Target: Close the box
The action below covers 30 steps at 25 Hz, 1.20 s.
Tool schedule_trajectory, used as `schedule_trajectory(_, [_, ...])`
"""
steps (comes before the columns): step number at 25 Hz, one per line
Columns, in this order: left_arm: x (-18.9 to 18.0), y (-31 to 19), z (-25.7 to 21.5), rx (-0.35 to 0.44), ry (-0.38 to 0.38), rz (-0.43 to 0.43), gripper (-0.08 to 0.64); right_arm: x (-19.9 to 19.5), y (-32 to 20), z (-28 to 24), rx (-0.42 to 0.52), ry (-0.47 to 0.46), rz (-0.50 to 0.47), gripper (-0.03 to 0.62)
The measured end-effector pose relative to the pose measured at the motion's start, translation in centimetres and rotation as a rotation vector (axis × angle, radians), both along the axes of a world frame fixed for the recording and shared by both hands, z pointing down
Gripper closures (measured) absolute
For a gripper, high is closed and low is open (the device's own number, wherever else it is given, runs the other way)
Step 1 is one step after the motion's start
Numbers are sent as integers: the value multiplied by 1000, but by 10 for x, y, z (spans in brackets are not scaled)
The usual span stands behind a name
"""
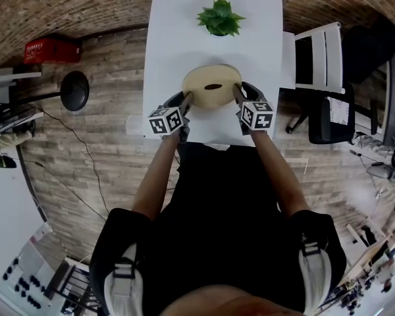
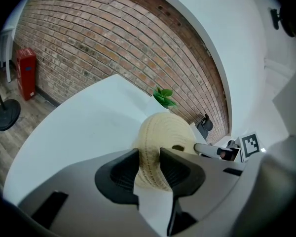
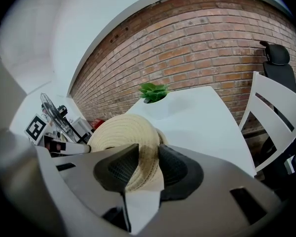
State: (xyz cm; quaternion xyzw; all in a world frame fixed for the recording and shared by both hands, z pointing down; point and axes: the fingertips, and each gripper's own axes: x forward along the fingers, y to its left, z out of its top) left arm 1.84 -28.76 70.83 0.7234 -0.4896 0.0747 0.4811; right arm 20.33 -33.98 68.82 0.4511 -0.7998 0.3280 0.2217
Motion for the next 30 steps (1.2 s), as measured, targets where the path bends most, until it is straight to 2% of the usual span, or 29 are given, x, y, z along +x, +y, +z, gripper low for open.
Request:
schedule_trajectory(14, [13, -2, 4, -35, 11, 4, 422, 12, -10, 16, -31, -7, 33, 463])
schedule_trajectory(22, [12, -2, 8, -67, -45, 32, 411, 9, -17, 14, -9, 31, 6, 463])
schedule_trajectory(27, [12, -4, 10, -76, -49, 67, 394, 10, -17, 20, -20, -35, 10, 445])
schedule_trajectory(30, [13, -4, 11, -73, -47, 72, 394, 11, -17, 20, -17, -34, 16, 440])
